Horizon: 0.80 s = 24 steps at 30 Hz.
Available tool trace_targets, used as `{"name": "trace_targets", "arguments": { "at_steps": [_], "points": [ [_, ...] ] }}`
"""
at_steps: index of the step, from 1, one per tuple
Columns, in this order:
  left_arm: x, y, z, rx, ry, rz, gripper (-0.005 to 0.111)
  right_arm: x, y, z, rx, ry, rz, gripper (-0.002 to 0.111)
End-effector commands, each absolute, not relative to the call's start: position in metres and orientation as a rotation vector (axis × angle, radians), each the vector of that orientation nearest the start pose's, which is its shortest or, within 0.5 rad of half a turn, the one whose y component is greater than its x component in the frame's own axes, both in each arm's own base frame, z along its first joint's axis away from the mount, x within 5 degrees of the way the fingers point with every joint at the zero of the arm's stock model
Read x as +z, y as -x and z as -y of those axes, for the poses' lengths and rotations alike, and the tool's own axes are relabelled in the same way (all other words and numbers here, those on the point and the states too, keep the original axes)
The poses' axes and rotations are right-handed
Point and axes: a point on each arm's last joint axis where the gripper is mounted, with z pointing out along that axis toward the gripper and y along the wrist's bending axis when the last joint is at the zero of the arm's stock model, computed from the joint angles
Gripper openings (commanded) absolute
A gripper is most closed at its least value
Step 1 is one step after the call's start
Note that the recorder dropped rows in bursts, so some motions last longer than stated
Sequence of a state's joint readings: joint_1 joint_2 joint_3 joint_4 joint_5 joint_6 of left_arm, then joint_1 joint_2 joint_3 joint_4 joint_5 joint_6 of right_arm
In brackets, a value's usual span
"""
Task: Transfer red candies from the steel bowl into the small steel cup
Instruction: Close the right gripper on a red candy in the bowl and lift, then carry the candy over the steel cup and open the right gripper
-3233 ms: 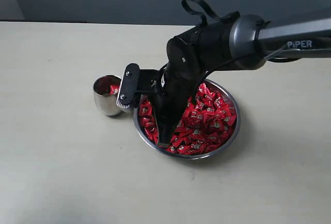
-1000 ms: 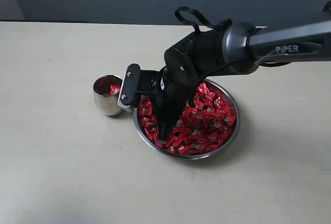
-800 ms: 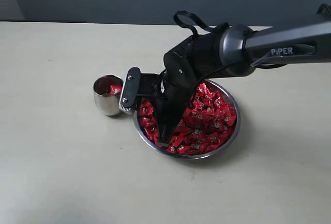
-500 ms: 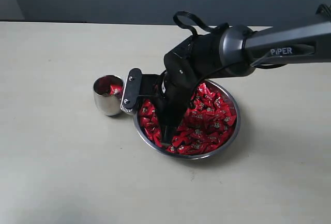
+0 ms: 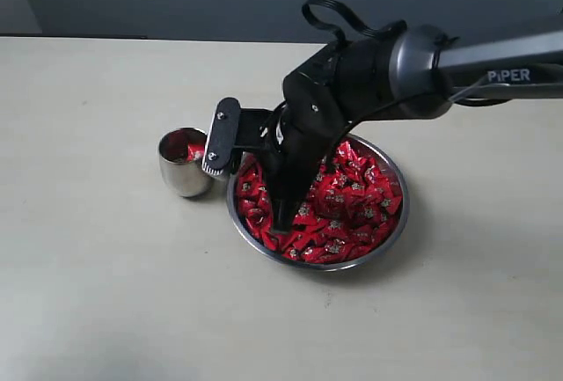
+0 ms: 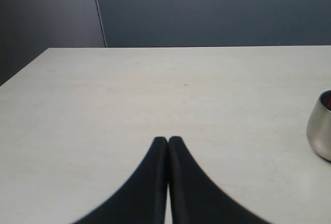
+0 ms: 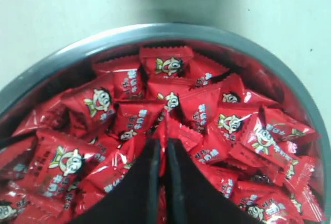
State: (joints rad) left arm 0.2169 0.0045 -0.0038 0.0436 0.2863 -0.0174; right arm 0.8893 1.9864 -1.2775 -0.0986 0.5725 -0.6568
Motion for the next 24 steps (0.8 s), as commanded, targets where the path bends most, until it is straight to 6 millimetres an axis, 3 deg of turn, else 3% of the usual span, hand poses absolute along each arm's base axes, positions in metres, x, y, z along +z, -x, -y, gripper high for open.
{"name": "trace_targets", "arguments": {
  "at_steps": [1, 11, 20, 24],
  "points": [
    [0.187, -0.053, -0.013, 0.186, 0.181, -1.762, 0.0, 0.164, -0.257, -0.307, -0.034, 1.961, -1.894, -0.001],
    [0.187, -0.053, -0.013, 0.186, 0.181, -1.762, 0.0, 0.169, -0.26, -0.305, -0.068, 1.89, -1.924, -0.001],
    [0.187, -0.053, -0.013, 0.186, 0.181, -1.762, 0.0, 0.2, -0.276, -0.295, -0.203, 1.51, -1.995, -0.001],
    [0.187, -0.053, -0.013, 0.186, 0.181, -1.762, 0.0, 0.211, -0.285, -0.291, -0.062, 1.273, -2.064, -0.001]
  ]
}}
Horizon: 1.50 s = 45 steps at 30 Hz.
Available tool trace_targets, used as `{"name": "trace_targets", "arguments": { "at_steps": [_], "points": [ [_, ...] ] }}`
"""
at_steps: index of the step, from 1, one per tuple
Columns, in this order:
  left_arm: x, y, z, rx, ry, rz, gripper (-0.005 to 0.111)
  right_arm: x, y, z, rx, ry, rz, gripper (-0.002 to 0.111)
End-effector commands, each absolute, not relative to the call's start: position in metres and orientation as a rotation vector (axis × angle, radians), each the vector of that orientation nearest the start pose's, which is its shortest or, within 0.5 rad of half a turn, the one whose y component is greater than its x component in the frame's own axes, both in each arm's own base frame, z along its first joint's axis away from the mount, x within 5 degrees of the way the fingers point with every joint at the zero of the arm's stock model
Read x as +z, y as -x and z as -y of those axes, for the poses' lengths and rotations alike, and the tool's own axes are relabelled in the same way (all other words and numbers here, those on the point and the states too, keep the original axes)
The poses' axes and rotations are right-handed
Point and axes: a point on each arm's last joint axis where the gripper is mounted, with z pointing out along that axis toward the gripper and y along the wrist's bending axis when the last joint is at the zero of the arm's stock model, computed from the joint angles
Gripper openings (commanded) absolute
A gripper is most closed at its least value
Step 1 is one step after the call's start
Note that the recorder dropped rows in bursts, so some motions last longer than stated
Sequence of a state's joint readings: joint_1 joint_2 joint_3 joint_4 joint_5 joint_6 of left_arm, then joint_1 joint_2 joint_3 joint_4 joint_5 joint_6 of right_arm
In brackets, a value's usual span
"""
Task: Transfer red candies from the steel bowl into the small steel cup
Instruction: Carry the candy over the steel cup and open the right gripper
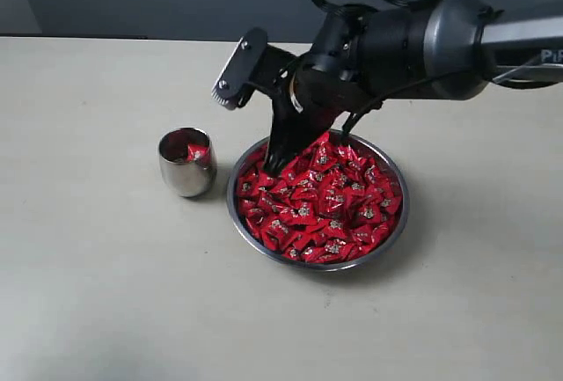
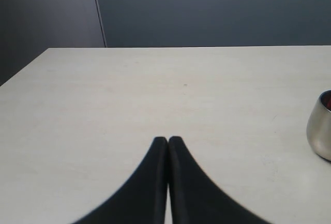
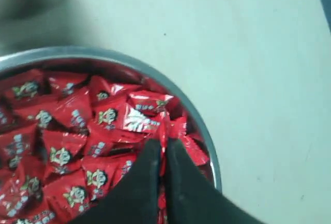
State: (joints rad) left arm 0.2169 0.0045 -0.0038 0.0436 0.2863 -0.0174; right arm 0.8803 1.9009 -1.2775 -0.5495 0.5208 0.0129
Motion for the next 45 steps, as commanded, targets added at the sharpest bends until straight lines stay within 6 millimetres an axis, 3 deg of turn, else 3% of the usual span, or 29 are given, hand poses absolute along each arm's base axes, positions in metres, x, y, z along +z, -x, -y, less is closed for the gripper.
{"name": "trace_targets", "arguments": {
  "at_steps": [1, 7, 11, 15, 21, 31, 35, 42, 43, 45],
  "points": [
    [0.187, -0.053, -0.013, 0.186, 0.181, -1.762, 0.0, 0.214, -0.289, -0.289, -0.028, 1.22, -2.073, -0.001],
    [0.187, -0.053, -0.013, 0.186, 0.181, -1.762, 0.0, 0.233, -0.308, -0.289, 0.198, 0.969, -2.077, -0.001],
    [0.187, -0.053, -0.013, 0.186, 0.181, -1.762, 0.0, 0.25, -0.314, -0.299, 0.239, 0.969, -2.041, -0.001],
    [0.187, -0.053, -0.013, 0.186, 0.181, -1.762, 0.0, 0.258, -0.316, -0.316, 0.388, 1.012, -2.067, -0.001],
    [0.187, -0.053, -0.013, 0.186, 0.181, -1.762, 0.0, 0.241, -0.314, -0.346, 0.616, 1.241, -2.186, -0.001],
    [0.187, -0.053, -0.013, 0.186, 0.181, -1.762, 0.0, 0.223, -0.311, -0.376, 0.678, 1.371, -2.224, -0.001],
    [0.187, -0.053, -0.013, 0.186, 0.181, -1.762, 0.0, 0.206, -0.309, -0.383, 0.68, 1.41, -2.247, -0.001],
    [0.187, -0.053, -0.013, 0.186, 0.181, -1.762, 0.0, 0.204, -0.312, -0.383, 0.646, 1.41, -2.23, -0.001],
    [0.187, -0.053, -0.013, 0.186, 0.181, -1.762, 0.0, 0.204, -0.312, -0.383, 0.643, 1.415, -2.22, 0.0],
    [0.187, -0.053, -0.013, 0.186, 0.181, -1.762, 0.0, 0.204, -0.312, -0.383, 0.641, 1.425, -2.209, 0.015]
  ]
}}
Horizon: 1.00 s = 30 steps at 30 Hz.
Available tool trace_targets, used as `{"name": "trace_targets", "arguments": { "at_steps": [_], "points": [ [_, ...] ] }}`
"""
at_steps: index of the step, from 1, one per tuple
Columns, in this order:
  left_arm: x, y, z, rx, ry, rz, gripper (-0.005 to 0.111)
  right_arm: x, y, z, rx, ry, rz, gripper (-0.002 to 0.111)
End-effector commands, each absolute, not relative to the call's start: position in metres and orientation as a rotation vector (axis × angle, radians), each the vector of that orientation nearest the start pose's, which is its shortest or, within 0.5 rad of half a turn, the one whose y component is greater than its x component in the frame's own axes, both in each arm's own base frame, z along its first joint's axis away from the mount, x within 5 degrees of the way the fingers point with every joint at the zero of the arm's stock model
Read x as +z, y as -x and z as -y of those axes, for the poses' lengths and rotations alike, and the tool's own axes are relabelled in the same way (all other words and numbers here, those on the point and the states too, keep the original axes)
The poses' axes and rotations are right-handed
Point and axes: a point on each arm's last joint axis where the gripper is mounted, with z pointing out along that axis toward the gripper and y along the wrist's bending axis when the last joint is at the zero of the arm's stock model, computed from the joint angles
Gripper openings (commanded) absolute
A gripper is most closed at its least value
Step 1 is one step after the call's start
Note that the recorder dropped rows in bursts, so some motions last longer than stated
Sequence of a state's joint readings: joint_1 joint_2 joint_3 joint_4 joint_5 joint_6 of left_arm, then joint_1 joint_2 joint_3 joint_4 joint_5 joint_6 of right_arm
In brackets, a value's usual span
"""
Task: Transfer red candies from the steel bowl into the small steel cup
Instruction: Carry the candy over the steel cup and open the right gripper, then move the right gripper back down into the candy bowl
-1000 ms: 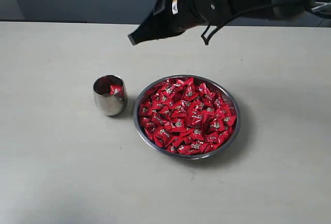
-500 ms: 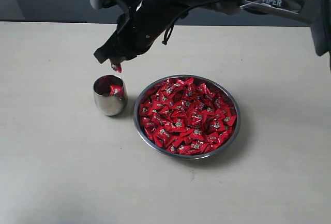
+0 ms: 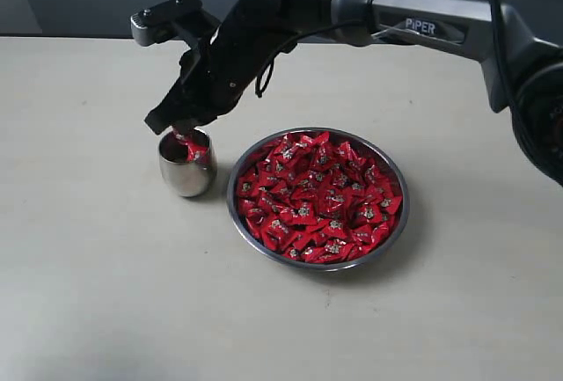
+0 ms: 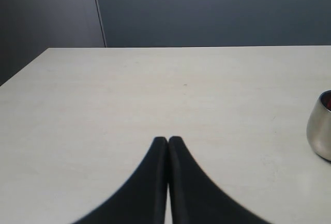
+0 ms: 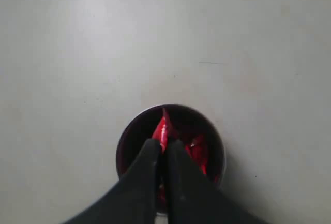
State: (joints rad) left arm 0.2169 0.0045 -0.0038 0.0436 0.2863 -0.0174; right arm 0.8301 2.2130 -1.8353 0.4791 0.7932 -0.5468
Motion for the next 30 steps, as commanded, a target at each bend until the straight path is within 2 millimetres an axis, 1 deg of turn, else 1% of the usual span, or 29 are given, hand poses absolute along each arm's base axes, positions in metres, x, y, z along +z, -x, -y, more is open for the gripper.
{"name": "trace_targets", "arguments": {
  "at_steps": [1, 2, 3, 10, 13, 15, 16, 18, 19, 21, 24, 27, 30],
  "points": [
    [0.187, -0.053, -0.013, 0.186, 0.181, -1.762, 0.0, 0.204, -0.312, -0.383, 0.643, 1.426, -2.211, 0.026],
    [0.187, -0.053, -0.013, 0.186, 0.181, -1.762, 0.0, 0.204, -0.311, -0.383, 0.644, 1.43, -2.214, 0.035],
    [0.187, -0.053, -0.013, 0.186, 0.181, -1.762, 0.0, 0.204, -0.311, -0.383, 0.645, 1.435, -2.219, 0.04],
    [0.187, -0.053, -0.013, 0.186, 0.181, -1.762, 0.0, 0.204, -0.311, -0.383, 0.646, 1.438, -2.219, 0.035],
    [0.187, -0.053, -0.013, 0.186, 0.181, -1.762, 0.0, 0.21, -0.313, -0.38, 0.596, 1.444, -2.226, 0.034],
    [0.187, -0.053, -0.013, 0.186, 0.181, -1.762, 0.0, 0.216, -0.316, -0.377, 0.546, 1.412, -2.238, 0.03],
    [0.187, -0.053, -0.013, 0.186, 0.181, -1.762, 0.0, 0.221, -0.317, -0.375, 0.518, 1.399, -2.226, 0.025],
    [0.187, -0.053, -0.013, 0.186, 0.181, -1.762, 0.0, 0.232, -0.32, -0.371, 0.452, 1.389, -2.182, 0.011],
    [0.187, -0.053, -0.013, 0.186, 0.181, -1.762, 0.0, 0.239, -0.321, -0.37, 0.428, 1.375, -2.161, 0.002],
    [0.187, -0.053, -0.013, 0.186, 0.181, -1.762, 0.0, 0.25, -0.323, -0.366, 0.421, 1.317, -2.149, 0.0],
    [0.187, -0.053, -0.013, 0.186, 0.181, -1.762, 0.0, 0.264, -0.334, -0.353, 0.453, 1.168, -2.184, 0.0],
    [0.187, -0.053, -0.013, 0.186, 0.181, -1.762, 0.0, 0.272, -0.347, -0.332, 0.463, 1.021, -2.222, 0.0],
    [0.187, -0.053, -0.013, 0.186, 0.181, -1.762, 0.0, 0.271, -0.356, -0.305, 0.448, 0.91, -2.244, 0.0]
  ]
}}
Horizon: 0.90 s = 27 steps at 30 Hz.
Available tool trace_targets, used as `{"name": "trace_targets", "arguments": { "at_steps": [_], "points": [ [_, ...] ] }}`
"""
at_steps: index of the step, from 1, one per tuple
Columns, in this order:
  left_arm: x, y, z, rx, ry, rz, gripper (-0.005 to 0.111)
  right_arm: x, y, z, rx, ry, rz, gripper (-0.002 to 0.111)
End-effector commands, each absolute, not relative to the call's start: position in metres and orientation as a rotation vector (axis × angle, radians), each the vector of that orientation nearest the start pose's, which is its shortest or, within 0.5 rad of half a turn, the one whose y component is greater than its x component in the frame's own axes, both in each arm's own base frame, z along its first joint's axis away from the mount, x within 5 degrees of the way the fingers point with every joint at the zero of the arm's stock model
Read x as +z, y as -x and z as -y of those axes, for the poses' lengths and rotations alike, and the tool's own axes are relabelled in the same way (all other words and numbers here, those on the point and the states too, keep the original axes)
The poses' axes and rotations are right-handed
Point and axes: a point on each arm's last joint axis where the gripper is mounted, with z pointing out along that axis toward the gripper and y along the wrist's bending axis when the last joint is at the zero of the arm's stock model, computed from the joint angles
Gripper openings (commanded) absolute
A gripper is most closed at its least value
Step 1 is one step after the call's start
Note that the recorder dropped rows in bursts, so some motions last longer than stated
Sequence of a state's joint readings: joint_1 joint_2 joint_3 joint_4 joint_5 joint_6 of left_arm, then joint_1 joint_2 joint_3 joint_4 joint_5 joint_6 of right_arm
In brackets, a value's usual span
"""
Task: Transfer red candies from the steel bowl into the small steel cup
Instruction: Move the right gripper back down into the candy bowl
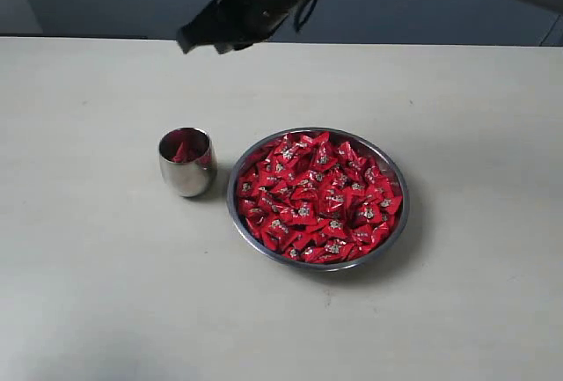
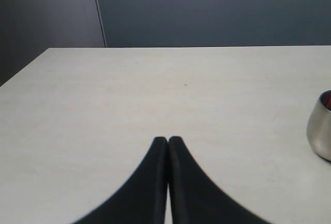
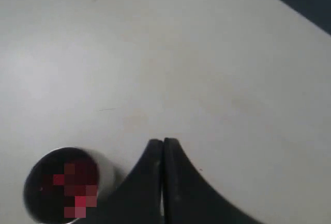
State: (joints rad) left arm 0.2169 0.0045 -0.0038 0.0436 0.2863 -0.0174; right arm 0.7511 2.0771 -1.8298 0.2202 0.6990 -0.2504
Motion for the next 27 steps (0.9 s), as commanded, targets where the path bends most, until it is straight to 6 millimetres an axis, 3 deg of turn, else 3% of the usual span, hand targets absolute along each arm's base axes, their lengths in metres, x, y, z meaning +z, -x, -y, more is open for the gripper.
{"name": "trace_targets", "arguments": {
  "at_steps": [1, 5, 9, 13, 16, 18, 22, 27],
  "points": [
    [0.187, -0.053, -0.013, 0.186, 0.181, -1.762, 0.0, 0.269, -0.357, -0.295, 0.437, 0.882, -2.247, 0.0],
    [0.187, -0.053, -0.013, 0.186, 0.181, -1.762, 0.0, 0.256, -0.346, -0.255, 0.409, 0.769, -2.248, 0.0],
    [0.187, -0.053, -0.013, 0.186, 0.181, -1.762, 0.0, 0.243, -0.315, -0.221, 0.423, 0.631, -2.21, 0.0],
    [0.187, -0.053, -0.013, 0.186, 0.181, -1.762, 0.0, 0.23, -0.284, -0.2, 0.411, 0.624, -2.258, 0.0],
    [0.187, -0.053, -0.013, 0.186, 0.181, -1.762, 0.0, 0.217, -0.265, -0.191, 0.386, 0.724, -2.377, 0.0],
    [0.187, -0.053, -0.013, 0.186, 0.181, -1.762, 0.0, 0.21, -0.256, -0.189, 0.351, 0.886, -2.448, 0.0],
    [0.187, -0.053, -0.013, 0.186, 0.181, -1.762, 0.0, 0.201, -0.25, -0.187, 0.274, 1.245, -2.387, 0.0],
    [0.187, -0.053, -0.013, 0.186, 0.181, -1.762, 0.0, 0.199, -0.256, -0.192, 0.267, 1.304, -2.353, 0.0]
  ]
}}
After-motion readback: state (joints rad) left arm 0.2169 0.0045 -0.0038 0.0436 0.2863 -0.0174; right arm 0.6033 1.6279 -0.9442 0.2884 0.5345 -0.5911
